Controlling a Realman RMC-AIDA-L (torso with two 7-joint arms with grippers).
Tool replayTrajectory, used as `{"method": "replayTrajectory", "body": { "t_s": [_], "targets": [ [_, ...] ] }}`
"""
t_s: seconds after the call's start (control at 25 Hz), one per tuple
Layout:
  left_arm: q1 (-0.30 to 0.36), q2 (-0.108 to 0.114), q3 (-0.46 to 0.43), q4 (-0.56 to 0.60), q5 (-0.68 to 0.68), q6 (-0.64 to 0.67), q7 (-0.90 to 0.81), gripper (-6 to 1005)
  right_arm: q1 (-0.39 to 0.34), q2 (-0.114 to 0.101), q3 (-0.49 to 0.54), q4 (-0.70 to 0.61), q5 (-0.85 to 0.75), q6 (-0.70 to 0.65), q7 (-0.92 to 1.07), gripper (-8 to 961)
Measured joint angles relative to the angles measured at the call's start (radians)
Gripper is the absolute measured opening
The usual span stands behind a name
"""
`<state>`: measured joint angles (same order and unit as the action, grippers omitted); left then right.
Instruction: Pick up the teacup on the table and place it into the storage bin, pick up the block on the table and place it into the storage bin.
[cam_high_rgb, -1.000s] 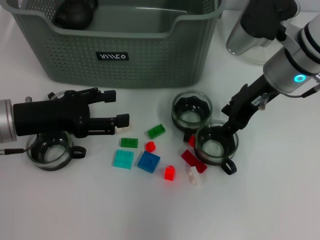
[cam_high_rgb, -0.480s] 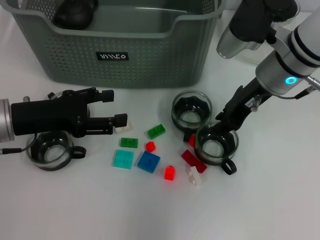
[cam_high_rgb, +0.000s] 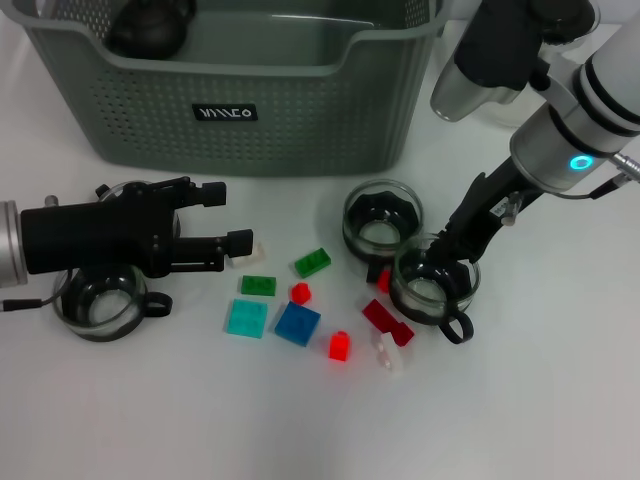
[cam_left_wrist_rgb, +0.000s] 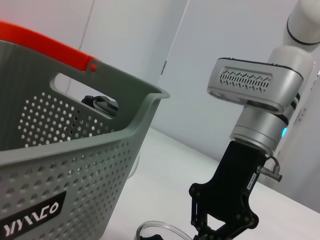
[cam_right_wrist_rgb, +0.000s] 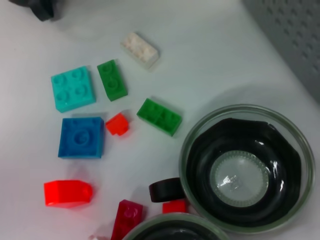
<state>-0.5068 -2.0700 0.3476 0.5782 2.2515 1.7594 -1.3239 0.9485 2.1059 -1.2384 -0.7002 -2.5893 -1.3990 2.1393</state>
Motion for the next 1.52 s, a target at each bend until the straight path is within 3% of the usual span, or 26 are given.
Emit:
{"method": "replayTrajectory", "body": {
  "t_s": [0.12, 0.32, 0.64, 0.96, 1.2, 1.36, 1.52],
  "targets": [
    [0.004, 0.0, 0.0, 0.001, -0.004, 0.0, 0.001, 888, -0.012, -0.002, 0.003, -0.042, 0.002, -0.033, 0.01, 60],
    [0.007, -0.001, 0.0, 0.0, -0.005, 0.0, 0.002, 888, -0.042, -0.007, 0.01, -0.141, 0.016, -0.135, 0.017, 57],
    [0.007, -0.001, 0.001, 0.002, -0.005, 0.006, 0.002, 888, -0.042, -0.013, 0.103, -0.334, 0.043, -0.439, 0.012, 57],
    [0.027, 0.001, 0.006, 0.009, 0.002, 0.023, 0.001, 888, 0.026, -0.016, 0.252, -0.485, 0.129, -0.495, 0.018, 57],
    [0.035, -0.001, 0.003, 0.009, 0.003, 0.025, 0.002, 888, 0.132, -0.024, 0.342, -0.501, 0.194, -0.387, 0.05, 57],
    [0.033, -0.001, 0.005, 0.007, -0.001, 0.025, 0.002, 888, 0.192, -0.031, 0.303, -0.435, 0.151, -0.143, 0.108, 57],
    [0.032, -0.002, 0.001, 0.006, -0.005, 0.025, 0.002, 888, 0.272, -0.026, 0.232, -0.283, 0.018, 0.121, 0.172, 57]
  ]
}}
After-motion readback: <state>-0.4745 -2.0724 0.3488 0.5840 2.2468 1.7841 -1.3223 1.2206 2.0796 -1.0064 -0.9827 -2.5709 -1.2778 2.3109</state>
